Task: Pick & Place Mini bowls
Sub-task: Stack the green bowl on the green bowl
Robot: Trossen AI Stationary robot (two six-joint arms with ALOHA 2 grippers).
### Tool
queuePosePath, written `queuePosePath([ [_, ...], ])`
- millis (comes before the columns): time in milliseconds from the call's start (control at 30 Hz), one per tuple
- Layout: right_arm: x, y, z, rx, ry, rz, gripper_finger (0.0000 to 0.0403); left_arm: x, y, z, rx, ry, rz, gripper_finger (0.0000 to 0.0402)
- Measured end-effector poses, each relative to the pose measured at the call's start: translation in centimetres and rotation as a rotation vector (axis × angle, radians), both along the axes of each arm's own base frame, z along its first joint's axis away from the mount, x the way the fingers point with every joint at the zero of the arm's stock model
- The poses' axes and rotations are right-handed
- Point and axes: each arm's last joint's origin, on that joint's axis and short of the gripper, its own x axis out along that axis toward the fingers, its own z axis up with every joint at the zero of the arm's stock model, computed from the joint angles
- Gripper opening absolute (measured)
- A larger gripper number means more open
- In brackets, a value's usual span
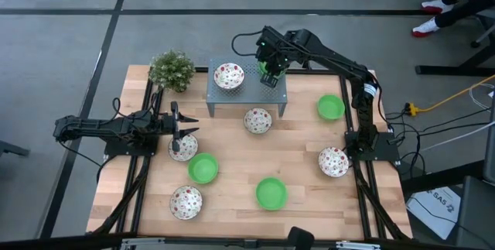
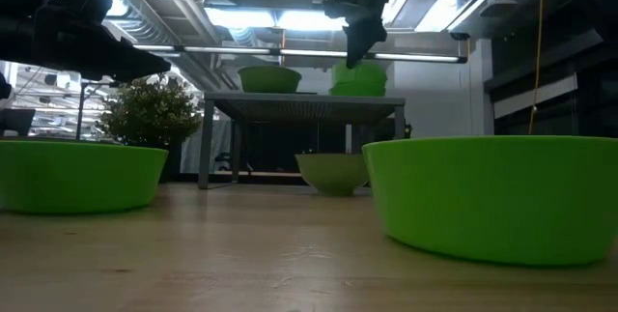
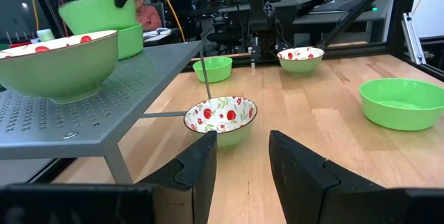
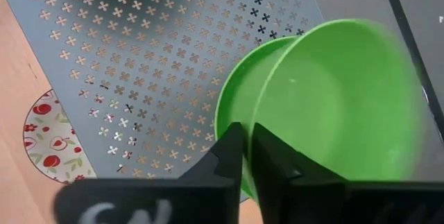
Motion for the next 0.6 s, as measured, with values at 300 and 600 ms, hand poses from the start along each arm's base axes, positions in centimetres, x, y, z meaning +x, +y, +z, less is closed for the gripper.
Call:
queuePosePath([
  [300,0.0,0.0,0.0,0.0,0.001,0.003,0.0016,0.0,0.0,-0.01,0.0,0.0,0.0,0.0127],
  [600,0.45,-0.23,-0.65,0.009,0.014,-0.003,0.0022,0.0,0.0,0.0,0.0,0.0,0.0,0.0127],
])
